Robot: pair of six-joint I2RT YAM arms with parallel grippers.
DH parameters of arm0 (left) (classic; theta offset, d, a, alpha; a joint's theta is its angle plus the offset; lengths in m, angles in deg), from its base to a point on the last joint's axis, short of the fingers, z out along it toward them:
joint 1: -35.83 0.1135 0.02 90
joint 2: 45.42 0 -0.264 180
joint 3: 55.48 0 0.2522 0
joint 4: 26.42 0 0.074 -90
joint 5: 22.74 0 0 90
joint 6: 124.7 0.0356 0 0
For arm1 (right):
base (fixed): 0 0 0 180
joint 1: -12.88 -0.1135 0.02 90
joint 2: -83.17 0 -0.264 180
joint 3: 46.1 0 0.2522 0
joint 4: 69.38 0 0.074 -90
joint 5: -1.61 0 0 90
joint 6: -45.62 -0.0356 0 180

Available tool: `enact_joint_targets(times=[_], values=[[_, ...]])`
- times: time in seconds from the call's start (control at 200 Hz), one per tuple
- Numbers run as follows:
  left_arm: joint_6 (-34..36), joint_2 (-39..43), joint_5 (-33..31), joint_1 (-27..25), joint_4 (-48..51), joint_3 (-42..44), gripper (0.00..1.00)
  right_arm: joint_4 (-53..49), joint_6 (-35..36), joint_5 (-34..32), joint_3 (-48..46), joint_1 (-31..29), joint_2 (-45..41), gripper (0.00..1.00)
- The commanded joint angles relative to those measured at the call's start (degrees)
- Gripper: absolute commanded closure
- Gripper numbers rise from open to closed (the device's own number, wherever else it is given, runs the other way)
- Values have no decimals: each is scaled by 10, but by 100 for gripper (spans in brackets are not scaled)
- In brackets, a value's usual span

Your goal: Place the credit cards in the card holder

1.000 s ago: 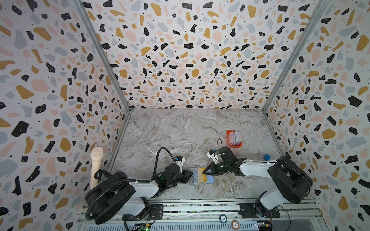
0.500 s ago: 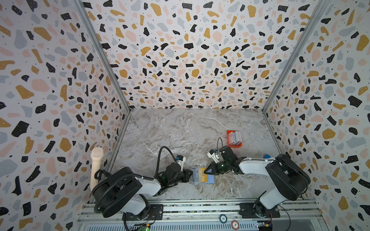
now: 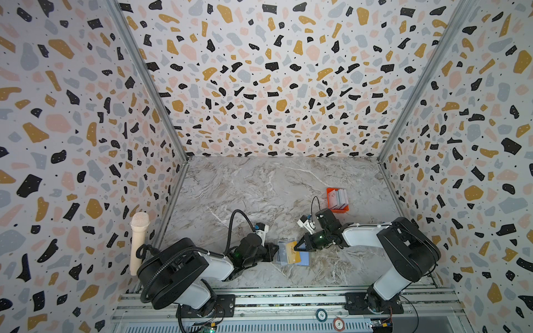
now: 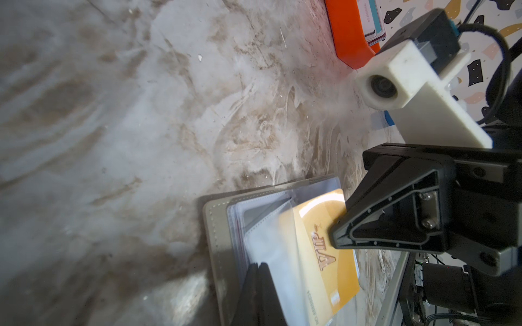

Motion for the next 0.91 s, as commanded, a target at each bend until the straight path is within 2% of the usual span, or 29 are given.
enact_joint_targets(times=[0.0, 0.09, 0.315, 0.425, 0.611, 0.806, 0.901], values=[[-10, 2, 8, -1, 22, 14, 100, 19, -30, -48, -20, -15, -2, 100], [-31, 31, -4, 0, 30, 29, 100, 31, -41, -57, -23, -18, -6, 100], [-18, 121, -54, 2, 134, 35, 100, 74, -68, -63, -43, -26, -5, 100], [4, 106, -41, 1, 146, 33, 100, 103, -87, -68, -46, -35, 3, 100], [-9, 73, -14, -5, 112, 36, 100, 137, -118, -87, -41, -59, 15, 100], [-10, 102, -16, -14, 125, 43, 100, 156, -145, -115, -31, -86, 34, 100], [-33, 121, -17, -15, 130, 52, 100, 164, -157, -131, -31, -99, 38, 100]])
